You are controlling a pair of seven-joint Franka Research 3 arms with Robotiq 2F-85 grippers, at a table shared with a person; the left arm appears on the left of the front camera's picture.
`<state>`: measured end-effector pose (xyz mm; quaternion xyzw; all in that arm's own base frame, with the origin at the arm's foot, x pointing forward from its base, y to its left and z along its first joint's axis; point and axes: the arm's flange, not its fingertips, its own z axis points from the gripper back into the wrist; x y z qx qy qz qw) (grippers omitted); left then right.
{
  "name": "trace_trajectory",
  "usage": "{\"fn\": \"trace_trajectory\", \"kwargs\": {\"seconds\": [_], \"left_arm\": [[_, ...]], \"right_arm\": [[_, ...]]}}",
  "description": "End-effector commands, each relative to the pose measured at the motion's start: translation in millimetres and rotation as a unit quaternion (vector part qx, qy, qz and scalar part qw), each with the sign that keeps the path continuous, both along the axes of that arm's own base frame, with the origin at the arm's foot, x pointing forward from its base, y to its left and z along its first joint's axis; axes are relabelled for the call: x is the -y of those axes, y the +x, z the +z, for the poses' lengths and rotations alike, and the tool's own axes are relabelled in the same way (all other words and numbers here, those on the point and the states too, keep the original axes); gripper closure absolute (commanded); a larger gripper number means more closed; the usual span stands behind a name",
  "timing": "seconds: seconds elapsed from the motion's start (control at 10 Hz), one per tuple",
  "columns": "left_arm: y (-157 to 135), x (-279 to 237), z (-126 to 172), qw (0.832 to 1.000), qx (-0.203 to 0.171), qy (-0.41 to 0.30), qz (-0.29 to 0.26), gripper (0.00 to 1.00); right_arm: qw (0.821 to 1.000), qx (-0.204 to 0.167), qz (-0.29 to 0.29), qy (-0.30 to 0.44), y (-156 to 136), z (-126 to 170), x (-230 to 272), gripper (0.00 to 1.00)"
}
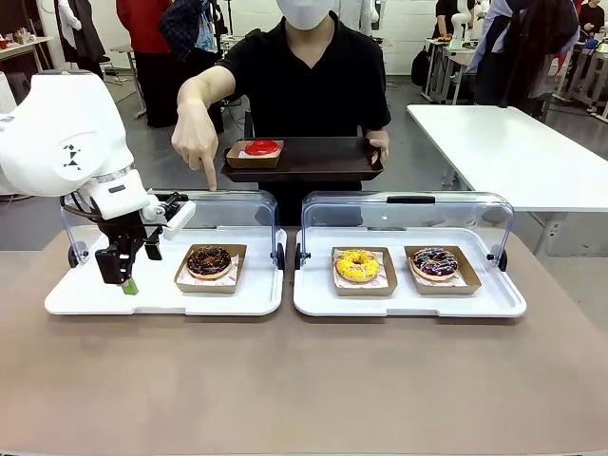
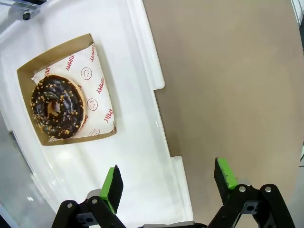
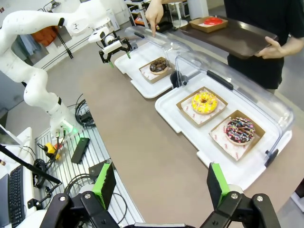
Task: Provide the desired donut to the person.
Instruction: Pick up and lift the Paper togo box containing the Donut pointed at by the person.
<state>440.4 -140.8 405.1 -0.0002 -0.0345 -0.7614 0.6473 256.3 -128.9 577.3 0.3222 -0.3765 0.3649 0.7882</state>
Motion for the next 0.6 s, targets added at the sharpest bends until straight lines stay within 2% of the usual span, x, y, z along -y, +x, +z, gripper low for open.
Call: {"fn": "trace_trajectory", "kwargs": {"seconds": [0.0,0.5], "left_arm": [[-2.0,0.9,-0.8,1.0,-0.006,0.002,-0.002,0.0],[-2.0,0.9,-0.8,1.0,-0.006,0.002,-0.002,0.0]], "right_arm": [[1.0,0.002,0.004,0.005,0.2,-0.7,0.7,0.0],[1.0,0.002,0.004,0.005,0.2,-0.7,0.7,0.0]]}}
